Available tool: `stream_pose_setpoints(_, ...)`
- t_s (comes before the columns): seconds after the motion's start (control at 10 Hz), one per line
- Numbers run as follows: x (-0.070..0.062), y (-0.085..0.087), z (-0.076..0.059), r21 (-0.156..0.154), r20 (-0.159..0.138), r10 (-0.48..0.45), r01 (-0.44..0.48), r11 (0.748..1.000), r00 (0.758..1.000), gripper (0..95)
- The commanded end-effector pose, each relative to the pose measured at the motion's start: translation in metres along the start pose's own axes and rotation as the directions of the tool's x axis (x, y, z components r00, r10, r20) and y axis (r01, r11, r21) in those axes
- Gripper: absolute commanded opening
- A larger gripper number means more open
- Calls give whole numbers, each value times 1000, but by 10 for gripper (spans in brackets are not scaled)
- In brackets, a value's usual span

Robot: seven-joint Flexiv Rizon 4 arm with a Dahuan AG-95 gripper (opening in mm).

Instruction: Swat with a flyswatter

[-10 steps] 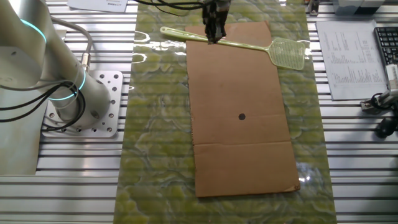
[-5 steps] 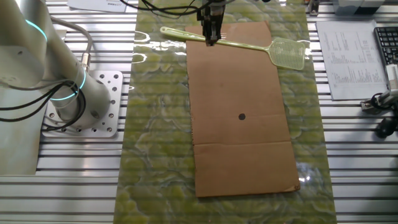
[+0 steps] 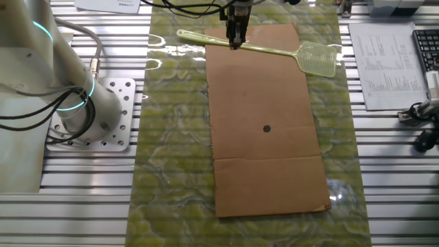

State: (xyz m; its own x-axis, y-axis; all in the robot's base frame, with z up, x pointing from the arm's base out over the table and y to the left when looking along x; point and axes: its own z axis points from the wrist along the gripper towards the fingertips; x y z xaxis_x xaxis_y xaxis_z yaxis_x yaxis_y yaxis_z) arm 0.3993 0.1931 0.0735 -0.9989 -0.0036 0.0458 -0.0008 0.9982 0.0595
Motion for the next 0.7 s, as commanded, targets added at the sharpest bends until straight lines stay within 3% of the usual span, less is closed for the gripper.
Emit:
stream_pose_setpoints(0.1,1,5,2,2,12,1,-1,1000,1000,190)
stream_pose_setpoints(0.7,9,21,13,4,24,21,-21,1000,999,190)
